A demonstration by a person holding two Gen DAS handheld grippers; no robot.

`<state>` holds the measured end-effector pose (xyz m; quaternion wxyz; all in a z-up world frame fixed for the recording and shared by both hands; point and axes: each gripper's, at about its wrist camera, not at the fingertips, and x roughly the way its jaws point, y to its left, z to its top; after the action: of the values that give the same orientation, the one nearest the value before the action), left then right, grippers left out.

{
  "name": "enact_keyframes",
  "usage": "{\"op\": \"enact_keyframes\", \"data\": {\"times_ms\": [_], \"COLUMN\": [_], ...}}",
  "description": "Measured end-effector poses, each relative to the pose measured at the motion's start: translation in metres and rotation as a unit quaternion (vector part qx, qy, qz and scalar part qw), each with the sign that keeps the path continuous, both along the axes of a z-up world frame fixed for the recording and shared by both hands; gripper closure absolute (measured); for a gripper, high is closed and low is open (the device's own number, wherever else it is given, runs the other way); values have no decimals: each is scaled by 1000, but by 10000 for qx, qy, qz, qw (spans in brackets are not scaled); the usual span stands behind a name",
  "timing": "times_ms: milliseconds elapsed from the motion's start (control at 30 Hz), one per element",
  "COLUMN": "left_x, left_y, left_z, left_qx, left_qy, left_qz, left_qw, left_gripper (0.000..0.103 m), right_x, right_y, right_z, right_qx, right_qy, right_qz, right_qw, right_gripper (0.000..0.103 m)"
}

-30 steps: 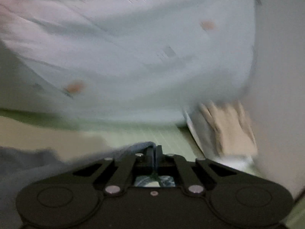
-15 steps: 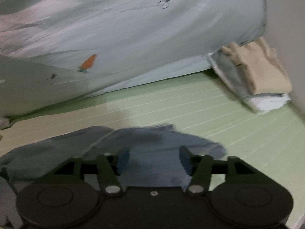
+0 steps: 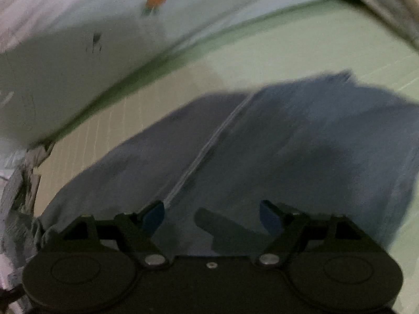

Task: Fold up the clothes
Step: 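Pull the blue jeans out of the heap and spread them onto the mat with both tools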

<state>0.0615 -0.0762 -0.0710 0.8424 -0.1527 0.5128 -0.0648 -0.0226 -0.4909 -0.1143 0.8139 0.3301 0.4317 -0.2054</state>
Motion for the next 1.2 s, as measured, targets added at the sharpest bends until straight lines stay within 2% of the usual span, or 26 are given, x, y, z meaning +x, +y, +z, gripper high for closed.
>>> {"op": "enact_keyframes", "data": {"times_ms": [167, 200, 233, 267, 300, 333, 400, 433, 533, 633, 800, 867, 1000, 1100, 1200], "left_x": [31, 36, 41, 45, 50, 55, 68, 75, 99, 130, 165, 157, 122, 78, 25], "left_y": [-15, -19, -23, -27, -31, -35, -46, -51, -76, -110, -168, -175, -164, -130, -99], "left_z": [-18, -19, -20, -21, -22, -23, -24, -24, -23, -24, -7, 5, 28, 45, 56], "left_qx": [-72, -39, 2, 44, 86, 146, 225, 261, 301, 185, -229, -325, -381, -418, -223], "left_qy": [94, 62, 14, -33, -80, -103, -156, -184, -316, -438, -630, -725, -922, -930, -974], "left_qz": [178, 165, 146, 126, 107, 99, 78, 66, -81, -248, -457, -533, -656, -664, -703], "left_qw": [9998, 9998, 9999, 9999, 9999, 9998, 9996, 9995, 9990, 9986, 9967, 9954, 9928, 9926, 9925], "left_gripper": [12, 21, 35, 42, 55, 60, 65, 69, 77, 81, 89, 91, 94, 95, 96], "right_x": [33, 38, 43, 49, 53, 54, 58, 60, 66, 72, 79, 71, 25, -15, -71], "right_y": [16, 18, 21, 24, 24, 19, 10, 3, -26, -65, -125, -141, -126, -112, -100], "right_z": [-14, -15, -16, -16, -16, -15, -14, -14, -16, -18, -15, -7, 19, 38, 48], "right_qx": [-247, -368, -541, -841, -1068, -1126, -1241, -1244, -1084, -1088, -1297, -1309, -1537, -1715, -1737], "right_qy": [333, 368, 421, 512, 565, 551, 524, 513, 472, 378, 359, 296, 51, -114, -95], "right_qz": [210, 203, 207, 235, 223, 152, 8, -93, -480, -776, -1393, -1644, -1578, -1503, -1525], "right_qw": [9989, 9984, 9974, 9949, 9924, 9920, 9909, 9909, 9918, 9903, 9811, 9772, 9754, 9736, 9729], "right_gripper": [10, 8, 21, 28, 49, 73, 83, 99, 99, 99, 99, 99, 99, 99, 99]}}
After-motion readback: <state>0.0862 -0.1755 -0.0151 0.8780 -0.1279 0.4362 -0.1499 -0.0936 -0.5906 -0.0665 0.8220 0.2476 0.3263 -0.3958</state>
